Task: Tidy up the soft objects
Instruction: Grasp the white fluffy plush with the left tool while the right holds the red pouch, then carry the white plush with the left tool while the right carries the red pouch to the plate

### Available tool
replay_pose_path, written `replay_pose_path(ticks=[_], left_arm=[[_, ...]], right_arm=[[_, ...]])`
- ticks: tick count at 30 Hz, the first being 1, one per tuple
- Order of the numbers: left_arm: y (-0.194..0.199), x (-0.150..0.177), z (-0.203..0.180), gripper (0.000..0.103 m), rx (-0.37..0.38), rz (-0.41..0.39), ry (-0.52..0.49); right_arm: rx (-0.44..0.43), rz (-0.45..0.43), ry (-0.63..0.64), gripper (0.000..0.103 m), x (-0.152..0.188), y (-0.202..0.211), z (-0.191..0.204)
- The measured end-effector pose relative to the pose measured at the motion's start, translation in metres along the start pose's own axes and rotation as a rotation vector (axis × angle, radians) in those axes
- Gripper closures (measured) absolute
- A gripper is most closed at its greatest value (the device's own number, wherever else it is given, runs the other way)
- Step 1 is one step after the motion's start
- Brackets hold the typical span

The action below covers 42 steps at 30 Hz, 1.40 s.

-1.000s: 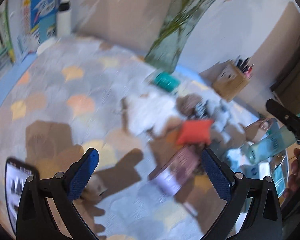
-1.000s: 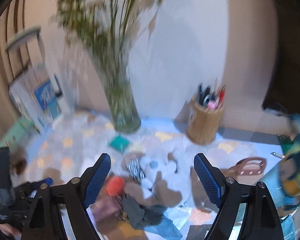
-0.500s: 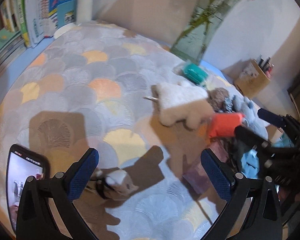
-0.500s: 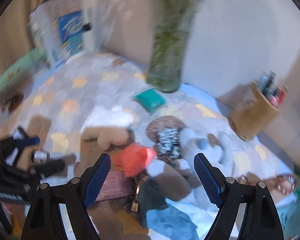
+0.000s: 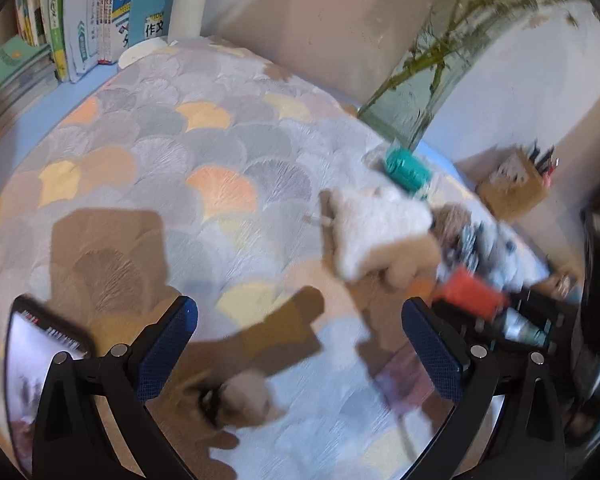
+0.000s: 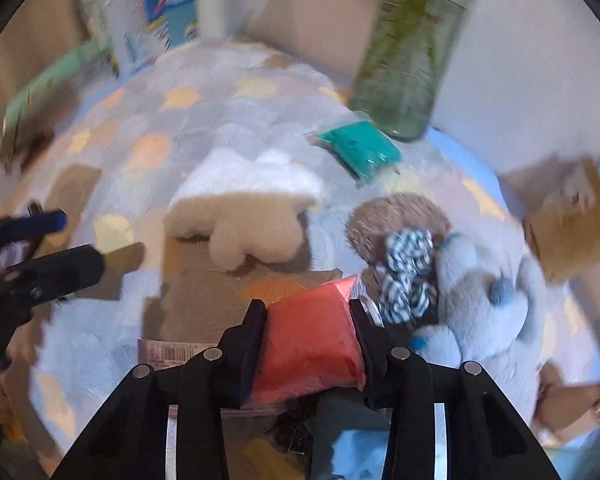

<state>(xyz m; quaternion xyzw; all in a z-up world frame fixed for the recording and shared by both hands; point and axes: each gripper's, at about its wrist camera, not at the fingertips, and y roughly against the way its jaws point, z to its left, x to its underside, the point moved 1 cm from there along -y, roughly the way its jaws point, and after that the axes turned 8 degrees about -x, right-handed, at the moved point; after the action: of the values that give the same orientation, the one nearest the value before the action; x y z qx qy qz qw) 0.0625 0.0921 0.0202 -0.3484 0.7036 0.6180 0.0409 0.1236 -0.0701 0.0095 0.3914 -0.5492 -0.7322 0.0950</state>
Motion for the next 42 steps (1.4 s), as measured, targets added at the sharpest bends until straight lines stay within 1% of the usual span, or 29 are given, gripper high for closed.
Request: replay_pose_path(ticks=[2, 4, 6, 7, 9, 10, 11, 12, 14, 17, 21, 24, 25, 26, 27, 28, 29, 30, 31, 33, 35, 38, 42], left_arm=[[-0.005, -0.014, -0.008, 0.001, 0.017, -0.013, 0.022], [-0.012, -0.026, -0.021, 0.001, 0.022, -0.018, 0.017], [-0.024, -0.035, -0.037, 0.001, 0.026, 0.002, -0.007], [-0.034, -0.039, -0.049, 0.001, 0.016, 0.030, -0.025], [-0.047, -0.041, -0.063, 0.001, -0.028, 0.068, -0.050], [-0.057, -0.041, -0.071, 0.001, -0.090, 0.083, -0.078], [-0.064, -0.039, -0.076, 0.000, -0.124, 0.087, -0.101], [-0.071, -0.035, -0.081, 0.000, -0.134, 0.089, -0.118], [-0.071, -0.030, -0.090, 0.000, -0.176, 0.044, -0.149], [-0.073, -0.025, -0.096, 0.000, -0.215, 0.028, -0.153], [-0.074, -0.026, -0.098, 0.000, -0.235, 0.039, -0.146], [-0.074, -0.027, -0.097, 0.000, -0.215, 0.035, -0.164], [-0.072, -0.026, -0.095, 0.002, -0.204, 0.025, -0.160], [-0.069, -0.026, -0.092, 0.008, -0.194, 0.006, -0.151], [-0.066, -0.024, -0.091, 0.020, -0.185, -0.004, -0.147], [-0.060, -0.022, -0.091, 0.029, -0.176, -0.018, -0.145], [-0.056, -0.021, -0.091, 0.048, -0.157, -0.022, -0.141], [-0.054, -0.021, -0.090, 0.055, -0.137, -0.016, -0.133], [-0.049, -0.021, -0.086, 0.058, -0.089, -0.006, -0.098], [-0.042, -0.019, -0.076, 0.066, -0.021, 0.003, -0.045], [-0.035, -0.016, -0.070, 0.069, -0.002, 0.002, -0.037], [-0.023, -0.010, -0.064, 0.070, -0.002, -0.010, -0.061], [-0.011, -0.003, -0.054, 0.070, 0.017, -0.009, -0.037]], right_arm=[[0.002, -0.013, -0.016, 0.064, 0.004, 0.004, -0.002], [0.006, -0.021, -0.021, 0.064, 0.006, 0.007, -0.004], [0.007, -0.021, -0.025, 0.064, 0.007, 0.008, -0.002], [0.009, -0.021, -0.025, 0.064, 0.007, 0.008, -0.001], [0.011, -0.024, -0.028, 0.064, 0.008, 0.009, 0.001], [0.010, -0.025, -0.032, 0.064, 0.008, 0.008, 0.003], [0.009, -0.026, -0.035, 0.064, 0.008, 0.008, 0.002], [0.009, -0.029, -0.043, 0.064, 0.009, 0.008, 0.002], [0.005, -0.033, -0.056, 0.064, 0.009, 0.007, 0.000], [0.001, -0.038, -0.066, 0.064, 0.010, 0.007, 0.000], [-0.002, -0.043, -0.075, 0.064, 0.010, 0.007, 0.000], [-0.003, -0.045, -0.080, 0.064, 0.011, 0.007, 0.001], [-0.003, -0.047, -0.080, 0.063, 0.011, 0.007, 0.002], [-0.005, -0.050, -0.081, 0.064, 0.011, 0.008, 0.002], [-0.009, -0.056, -0.080, 0.064, 0.012, 0.009, 0.003], [-0.011, -0.065, -0.079, 0.064, 0.012, 0.011, 0.004], [-0.012, -0.075, -0.077, 0.064, 0.013, 0.013, 0.005], [-0.012, -0.086, -0.077, 0.064, 0.013, 0.016, 0.006], [-0.016, -0.106, -0.076, 0.064, 0.013, 0.021, 0.008], [-0.028, -0.149, -0.068, 0.064, 0.013, 0.032, 0.011], [-0.032, -0.177, -0.060, 0.064, 0.013, 0.042, 0.012], [-0.033, -0.210, -0.061, 0.064, 0.015, 0.056, 0.012], [-0.024, -0.232, -0.069, 0.064, 0.018, 0.067, 0.011]])
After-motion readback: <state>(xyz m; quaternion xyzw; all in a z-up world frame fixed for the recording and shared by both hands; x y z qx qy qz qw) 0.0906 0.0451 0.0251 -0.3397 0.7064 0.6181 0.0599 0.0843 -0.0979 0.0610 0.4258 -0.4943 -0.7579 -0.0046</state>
